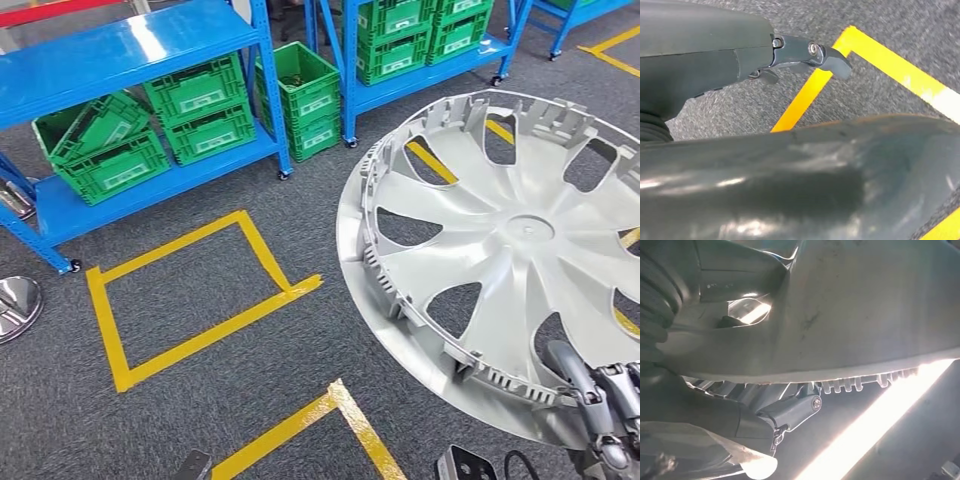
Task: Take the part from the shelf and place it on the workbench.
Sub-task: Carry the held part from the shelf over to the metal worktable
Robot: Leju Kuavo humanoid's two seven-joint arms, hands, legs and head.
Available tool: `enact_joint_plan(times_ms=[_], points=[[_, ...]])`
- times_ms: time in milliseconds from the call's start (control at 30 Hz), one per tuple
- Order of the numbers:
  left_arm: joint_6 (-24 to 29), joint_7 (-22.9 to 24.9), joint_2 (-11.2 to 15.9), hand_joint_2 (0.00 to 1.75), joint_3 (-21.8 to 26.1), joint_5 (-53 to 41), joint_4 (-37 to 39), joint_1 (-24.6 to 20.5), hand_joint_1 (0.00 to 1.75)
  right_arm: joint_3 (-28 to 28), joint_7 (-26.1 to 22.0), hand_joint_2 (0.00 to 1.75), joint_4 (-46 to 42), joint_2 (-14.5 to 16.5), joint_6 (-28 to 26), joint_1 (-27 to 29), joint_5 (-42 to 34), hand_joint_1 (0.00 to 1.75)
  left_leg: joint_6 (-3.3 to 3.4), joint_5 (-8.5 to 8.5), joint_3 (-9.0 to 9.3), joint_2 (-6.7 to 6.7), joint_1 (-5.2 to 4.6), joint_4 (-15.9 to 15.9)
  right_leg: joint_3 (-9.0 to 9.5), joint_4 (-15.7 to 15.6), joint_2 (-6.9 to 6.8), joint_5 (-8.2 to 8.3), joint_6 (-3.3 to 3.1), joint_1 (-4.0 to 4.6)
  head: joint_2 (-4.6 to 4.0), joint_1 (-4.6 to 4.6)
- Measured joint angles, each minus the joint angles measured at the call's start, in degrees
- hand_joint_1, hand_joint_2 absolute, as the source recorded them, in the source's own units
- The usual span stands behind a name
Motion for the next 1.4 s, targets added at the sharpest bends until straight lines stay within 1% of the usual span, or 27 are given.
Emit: enact_joint_plan(times_ms=[33,100,167,200,233,267,300,367,433,500,533,567,600,667,733,800,867,933,967,1000,1033,1067,1100,1167,1233,1333,1400], points=[[0.00,0.00,-0.04,0.00,0.00,-0.04,-0.01,0.00,0.00,-0.13,0.04,1.75,-0.12,0.00,0.00,0.16,0.00,1.75,0.24,0.55,0.12,-0.12,-0.02,0.15,-0.06,0.01,0.75,0.10,-0.03,0.14,0.00,0.01],[0.00,0.00,-0.08,0.00,0.00,-0.18,-0.04,-0.08,0.00,-0.38,0.07,1.75,-0.49,0.00,0.00,0.50,0.00,1.75,1.19,4.30,3.08,-1.26,-0.18,-5.72,-0.05,0.00,2.30,0.30,0.03,0.35,0.00,0.01],[0.04,0.00,0.10,0.00,0.00,-0.33,-0.08,-0.12,0.00,-0.69,0.07,1.75,-0.86,0.01,0.00,0.69,0.01,1.75,2.52,7.17,6.38,-4.59,-0.29,-12.84,-0.29,0.01,3.72,0.58,0.35,0.24,0.00,0.15],[0.07,0.01,0.17,0.00,0.00,-0.40,-0.09,-0.15,0.00,-0.86,0.09,1.75,-1.04,0.03,0.00,0.72,-0.01,1.75,3.01,7.61,7.17,-5.82,-0.41,-14.75,-0.57,0.00,4.37,0.79,0.65,0.01,0.00,0.13],[0.10,0.01,0.20,0.00,0.00,-0.44,-0.11,-0.18,0.00,-1.04,0.12,1.75,-1.24,0.07,0.00,0.76,-0.01,1.75,3.28,7.50,7.39,-6.29,-0.52,-15.48,-0.91,-0.05,5.04,1.05,1.06,-0.23,0.00,0.09],[0.11,0.01,0.05,0.00,0.00,-0.49,-0.16,-0.24,0.00,-1.24,0.14,1.75,-1.50,0.10,0.00,0.82,-0.01,1.75,3.27,7.66,7.44,-5.64,-0.65,-15.98,-1.23,-0.20,5.79,1.34,1.53,-0.37,0.00,-0.02],[0.11,0.01,-0.02,0.00,0.00,-0.53,-0.21,-0.32,0.00,-1.42,0.16,1.75,-1.77,0.13,0.00,0.94,-0.01,1.75,3.18,7.87,7.57,-4.81,-0.57,-16.58,-1.62,-0.17,5.76,1.46,1.84,-0.43,0.00,-0.09],[0.13,0.00,-0.19,0.00,0.01,-0.60,-0.31,-0.38,0.00,-1.78,0.16,1.75,-2.14,0.13,0.00,1.03,-0.01,1.75,3.04,8.47,7.90,-3.09,-0.27,-17.81,-3.01,1.71,3.04,0.10,2.30,-0.21,0.00,0.24],[0.13,0.00,-0.25,0.00,0.02,-0.63,-0.35,-0.24,0.00,-1.98,0.15,1.75,-2.25,0.13,0.00,0.94,-0.02,1.75,3.10,8.74,7.97,-1.23,-0.20,-18.24,-5.94,7.92,-0.50,-3.51,2.72,-0.13,0.00,0.56],[0.13,0.00,-0.27,0.00,0.02,-0.63,-0.35,-0.07,0.00,-2.14,0.15,1.75,-2.27,0.13,0.00,0.89,-0.02,1.75,3.11,8.74,7.80,0.67,-0.21,-18.15,-8.54,14.14,-1.41,-6.00,3.29,-0.31,0.00,0.60],[0.13,0.00,-0.32,0.00,0.02,-0.64,-0.35,-0.05,0.00,-2.25,0.16,1.75,-2.27,0.13,0.00,0.92,-0.01,1.75,3.06,8.72,7.74,1.52,-0.19,-18.09,-8.51,14.73,-1.62,-5.82,3.54,-0.42,0.00,0.61],[0.13,0.00,-0.39,0.00,0.02,-0.65,-0.35,-0.08,0.00,-2.37,0.16,1.75,-2.27,0.13,0.00,0.94,-0.01,1.75,2.95,8.66,7.71,2.33,-0.16,-17.98,-7.20,12.93,-1.92,-4.64,3.73,-0.55,0.00,0.62],[0.13,0.00,-0.46,0.00,0.02,-0.66,-0.36,-0.12,0.00,-2.48,0.16,1.75,-2.29,0.13,0.00,0.96,0.00,1.75,2.73,8.53,7.70,3.06,-0.11,-17.78,-4.82,9.21,-2.61,-2.94,3.88,-0.66,0.00,0.61],[0.13,0.00,-0.48,0.00,0.02,-0.67,-0.36,-0.21,0.00,-2.59,0.16,1.75,-2.34,0.13,0.01,0.91,-0.01,1.75,2.02,8.08,7.59,4.23,-0.26,-17.13,-0.34,1.92,-4.45,-0.99,3.63,-0.55,0.00,0.62],[0.20,0.00,-0.42,0.00,0.02,-0.69,-0.36,-0.33,0.00,-2.69,0.18,1.75,-2.43,0.14,0.01,0.90,-0.02,1.75,1.30,7.83,7.56,5.05,-0.53,-16.62,0.95,-0.27,-4.91,-1.00,2.75,-0.28,0.00,0.56],[0.31,0.00,-0.42,0.00,0.02,-0.74,-0.38,-0.43,0.00,-2.86,0.27,1.75,-2.49,0.21,0.00,1.03,-0.01,1.75,0.77,7.71,7.66,5.57,-0.45,-16.45,0.71,-0.16,-3.78,-0.70,1.87,-0.30,0.00,0.50],[0.35,0.01,-0.37,0.00,0.02,-0.83,-0.39,-0.44,0.00,-3.02,0.33,1.75,-2.56,0.28,0.00,1.08,-0.01,1.75,0.27,6.02,7.05,3.78,-0.17,-14.66,0.47,-0.22,-2.84,-0.38,1.21,-0.46,0.00,0.38],[0.37,0.02,-0.31,0.00,0.02,-0.90,-0.39,-0.28,0.00,-3.13,0.32,1.75,-2.62,0.28,0.00,1.05,-0.01,1.75,-0.01,2.16,4.56,0.96,-0.01,-8.48,0.23,-0.26,-1.85,-0.13,0.73,-0.51,0.00,0.18],[0.37,0.04,-0.31,0.00,0.02,-0.93,-0.39,-0.15,0.00,-3.19,0.32,1.75,-2.62,0.28,0.00,1.03,0.00,1.75,-0.01,0.25,2.82,0.25,0.01,-4.39,0.09,-0.25,-1.23,-0.04,0.55,-0.43,0.00,0.16],[0.37,0.08,-0.33,0.00,0.02,-0.97,-0.39,-0.03,0.00,-3.24,0.30,1.75,-2.62,0.28,0.00,1.03,0.00,1.75,0.04,-0.78,1.48,0.00,0.00,-1.29,-0.01,-0.25,-0.55,0.03,0.45,-0.33,0.00,0.15],[0.37,0.12,-0.34,0.00,0.02,-1.02,-0.39,0.06,0.00,-3.29,0.27,1.75,-2.62,0.28,0.00,1.04,0.00,1.75,0.17,-0.71,0.89,-0.12,-0.01,0.06,-0.07,-0.24,0.18,0.10,0.38,-0.22,0.00,0.15],[0.36,0.15,-0.36,0.00,0.02,-1.04,-0.39,0.09,0.00,-3.33,0.23,1.75,-2.62,0.28,0.00,1.04,0.00,1.75,0.40,0.48,1.27,-0.28,-0.02,-0.79,-0.08,-0.23,0.95,0.16,0.36,-0.13,0.00,0.16],[0.33,0.18,-0.37,0.00,0.02,-1.08,-0.39,0.08,0.00,-3.37,0.15,1.75,-2.62,0.28,0.00,1.04,0.00,1.75,0.75,2.55,2.61,-0.74,-0.06,-3.77,-0.03,-0.22,1.70,0.21,0.40,-0.07,0.00,0.15],[0.23,0.24,-0.26,0.00,0.02,-1.12,-0.39,0.04,0.00,-3.44,-0.11,1.75,-2.61,0.28,0.00,1.01,0.00,1.75,1.64,6.30,5.93,-3.20,-0.11,-11.43,-0.06,-0.17,3.10,0.35,0.62,-0.04,0.00,0.20],[0.09,0.34,-0.14,0.00,0.02,-1.18,-0.39,-0.09,0.00,-3.50,-0.40,1.75,-2.60,0.30,0.01,0.94,0.01,1.75,2.16,7.23,7.65,-4.95,-0.22,-15.57,-0.57,-0.12,4.29,0.67,1.17,-0.24,0.00,0.07],[-0.01,0.43,-0.27,0.00,0.02,-1.27,-0.41,-0.33,0.00,-3.55,-0.62,1.75,-2.60,0.31,0.00,1.11,0.03,1.75,2.28,7.36,7.92,-3.61,-0.27,-16.71,-1.54,-0.26,5.46,1.18,2.31,-0.52,0.00,-0.11],[-0.05,0.44,-0.33,0.00,0.03,-1.27,-0.44,-0.36,0.00,-3.55,-0.71,1.75,-2.57,0.31,0.00,1.22,0.00,1.75,2.46,7.97,8.12,-2.12,-0.05,-17.65,-3.28,2.45,3.36,-0.64,2.72,-0.25,0.00,0.20]])
